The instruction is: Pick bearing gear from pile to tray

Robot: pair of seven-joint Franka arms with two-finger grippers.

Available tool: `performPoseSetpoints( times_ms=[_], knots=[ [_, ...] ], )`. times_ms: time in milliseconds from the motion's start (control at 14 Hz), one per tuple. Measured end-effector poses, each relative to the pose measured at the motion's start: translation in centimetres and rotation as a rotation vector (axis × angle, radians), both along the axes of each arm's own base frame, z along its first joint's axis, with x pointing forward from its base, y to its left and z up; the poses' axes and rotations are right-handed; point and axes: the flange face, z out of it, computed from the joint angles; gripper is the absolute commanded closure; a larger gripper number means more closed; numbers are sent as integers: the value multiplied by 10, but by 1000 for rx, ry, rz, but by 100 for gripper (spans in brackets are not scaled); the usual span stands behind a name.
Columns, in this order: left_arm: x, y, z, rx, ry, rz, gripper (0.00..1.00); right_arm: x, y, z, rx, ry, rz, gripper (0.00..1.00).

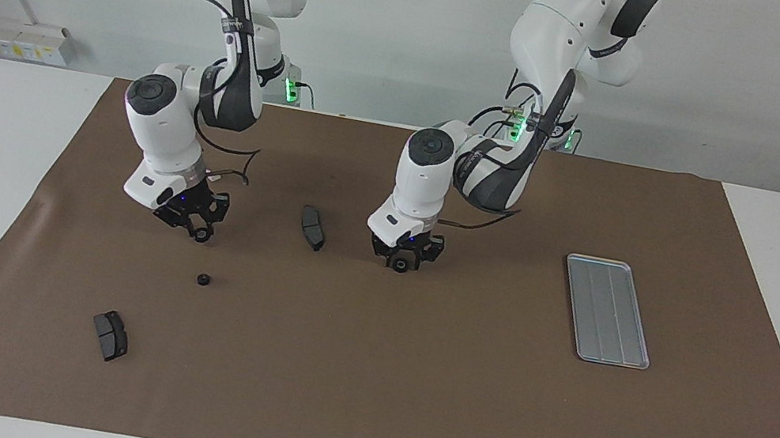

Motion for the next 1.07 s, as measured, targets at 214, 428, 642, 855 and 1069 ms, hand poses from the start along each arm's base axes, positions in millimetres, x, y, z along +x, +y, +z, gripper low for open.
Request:
performPoseSetpoints(
  times_ms=[214, 428, 642, 855, 1069],
  knots=[
    [-1, 1, -6, 17, -3, -13, 39, 0, 8, 2, 2, -3, -35, 100],
    [0, 0, -9, 25, -5, -21, 43, -4, 44, 2, 8, -1, -88, 100],
    [0, -1, -7, 23, -7, -22, 57, -8, 67, 2, 10, 0, -101, 100],
    [-1, -3, -5, 20, -8, -26, 73, -7, 62, 2, 10, 0, -110, 100],
    [-1, -4, -5, 20, -9, -27, 86, -7, 62, 2, 10, 0, -110, 100]
  ],
)
